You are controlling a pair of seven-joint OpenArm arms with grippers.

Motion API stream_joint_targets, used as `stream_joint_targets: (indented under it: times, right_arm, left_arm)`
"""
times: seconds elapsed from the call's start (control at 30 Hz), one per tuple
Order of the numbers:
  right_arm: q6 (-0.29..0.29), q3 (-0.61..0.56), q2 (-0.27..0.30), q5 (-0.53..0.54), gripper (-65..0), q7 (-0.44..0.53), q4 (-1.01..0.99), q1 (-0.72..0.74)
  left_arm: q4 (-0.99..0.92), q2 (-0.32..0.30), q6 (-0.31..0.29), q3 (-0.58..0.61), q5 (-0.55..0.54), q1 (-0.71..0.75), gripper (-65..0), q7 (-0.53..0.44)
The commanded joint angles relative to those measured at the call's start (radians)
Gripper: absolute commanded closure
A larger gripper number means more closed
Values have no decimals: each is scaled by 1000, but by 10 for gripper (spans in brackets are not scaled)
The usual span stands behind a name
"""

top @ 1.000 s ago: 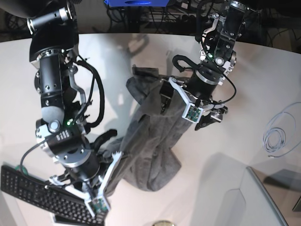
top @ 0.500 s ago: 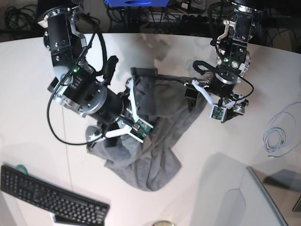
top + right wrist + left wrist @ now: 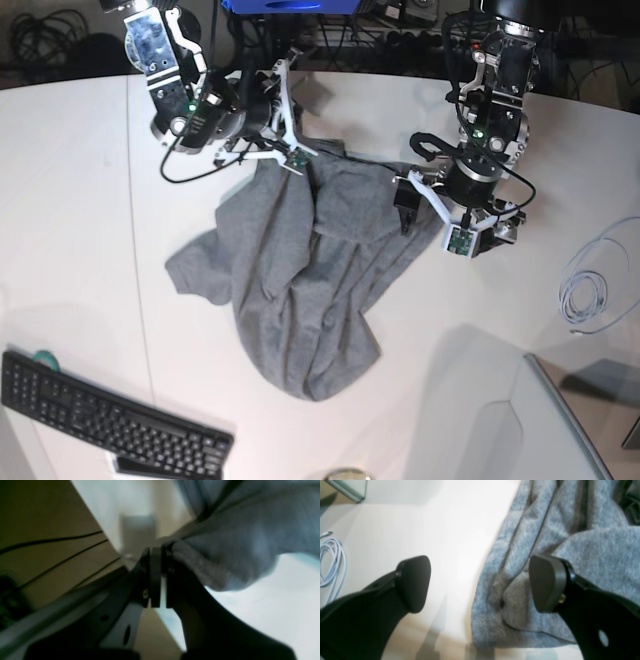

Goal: Layout the t-shirt on the table in an organized manner, then fold the t-shirt properly
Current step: 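Release the shirt onto the table with both grippers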

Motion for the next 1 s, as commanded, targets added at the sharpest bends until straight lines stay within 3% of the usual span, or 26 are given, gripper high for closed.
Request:
stream_joint_targets:
  times: [0.0, 0.17, 0.23, 0.33, 0.47, 0.53, 0.7, 0.83, 0.97]
  right_arm:
    - [5, 33, -6, 37, -39, 10, 3, 4]
    - [5, 158, 0, 141, -347, 10, 95, -39]
    - [5, 207, 0, 144, -438, 12, 180, -66]
    - [5, 330, -20, 147, -452, 13, 304, -75]
    - [5, 490, -74, 155, -458, 12, 369, 21]
    - [-1, 484, -66, 152, -459, 2, 335, 112]
    - [-149, 407, -51, 152, -459, -11, 36, 359]
    - [-241, 319, -12, 152, -459, 114, -280, 512]
    - [-295, 275, 20, 152, -456, 233, -477, 578]
  left_arm:
    - [15, -9, 4, -10, 1, -10, -584, -21]
    - [13, -44, 4, -59, -8, 7, -584, -21]
    - [13, -51, 4, -111, -8, 33, -584, -24]
    - [17, -51, -13, -220, -8, 63, -584, -29]
    - [15, -32, -142, -363, -8, 93, -584, -29]
    - [15, -4, -203, -418, -8, 99, -584, -29]
    - [18, 51, -282, -494, -7, 101, -584, -24]
    - [26, 75, -308, -503, -2, 106, -584, -24]
    - [24, 77, -308, -501, -7, 118, -584, -27]
